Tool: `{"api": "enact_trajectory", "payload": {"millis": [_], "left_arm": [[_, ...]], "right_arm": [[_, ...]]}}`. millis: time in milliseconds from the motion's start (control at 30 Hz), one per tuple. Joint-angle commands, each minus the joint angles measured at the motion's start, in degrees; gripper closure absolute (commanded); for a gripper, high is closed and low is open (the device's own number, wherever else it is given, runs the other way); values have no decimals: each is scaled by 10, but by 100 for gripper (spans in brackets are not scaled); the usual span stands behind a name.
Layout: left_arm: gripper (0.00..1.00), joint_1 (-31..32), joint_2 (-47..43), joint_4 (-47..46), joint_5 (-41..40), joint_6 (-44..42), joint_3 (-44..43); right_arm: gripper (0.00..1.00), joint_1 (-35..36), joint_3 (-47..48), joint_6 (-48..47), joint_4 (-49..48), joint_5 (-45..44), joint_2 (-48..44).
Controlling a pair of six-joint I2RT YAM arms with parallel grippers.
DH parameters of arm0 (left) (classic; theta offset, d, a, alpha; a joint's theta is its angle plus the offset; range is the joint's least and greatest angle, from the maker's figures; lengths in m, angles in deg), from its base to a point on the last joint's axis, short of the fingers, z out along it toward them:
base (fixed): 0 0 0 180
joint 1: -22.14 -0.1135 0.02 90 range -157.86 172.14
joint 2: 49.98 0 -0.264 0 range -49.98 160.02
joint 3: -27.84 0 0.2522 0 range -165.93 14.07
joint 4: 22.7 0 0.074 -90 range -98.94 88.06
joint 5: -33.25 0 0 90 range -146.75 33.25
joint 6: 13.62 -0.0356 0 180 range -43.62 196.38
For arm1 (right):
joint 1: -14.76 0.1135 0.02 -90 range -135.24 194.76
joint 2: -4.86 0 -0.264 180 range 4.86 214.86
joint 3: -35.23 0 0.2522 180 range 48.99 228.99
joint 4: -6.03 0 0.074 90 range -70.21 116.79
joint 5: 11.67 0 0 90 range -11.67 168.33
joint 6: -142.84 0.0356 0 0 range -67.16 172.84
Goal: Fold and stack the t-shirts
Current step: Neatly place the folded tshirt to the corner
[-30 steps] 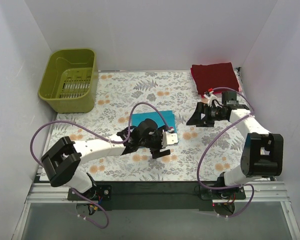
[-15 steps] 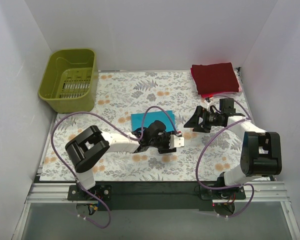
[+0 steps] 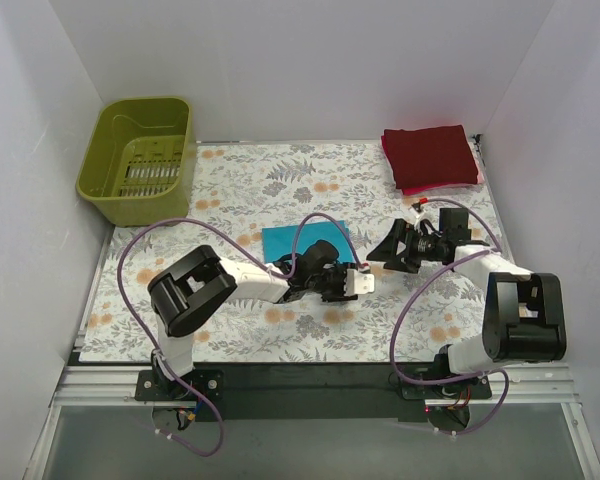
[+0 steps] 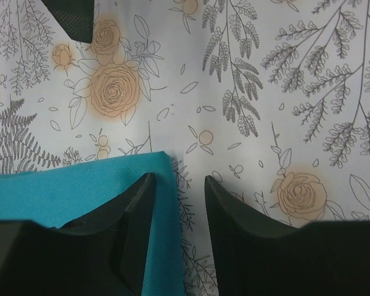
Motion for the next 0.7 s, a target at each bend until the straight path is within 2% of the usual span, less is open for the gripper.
{"api": "enact_trajectory", "payload": {"millis": [0, 167, 200, 300, 400, 667], "left_arm": [[64, -10, 12, -5, -4, 14, -31], [71, -16, 23, 2, -6, 17, -41], [80, -17, 23, 5, -7, 19, -44], [94, -17, 18, 9, -7, 23, -41], [100, -18, 10, 8, -7, 25, -38], [100, -28, -34, -8, -7, 49, -38]], "right_arm": [[2, 1, -38, 29, -44, 6, -37], [2, 0, -85, 78, -115, -15, -68], [2, 1, -90, 88, -125, -17, -71], [2, 1, -107, 120, -152, -26, -68], [2, 1, -124, 168, -199, -30, -54], [2, 18, -148, 295, -316, -50, 0]]}}
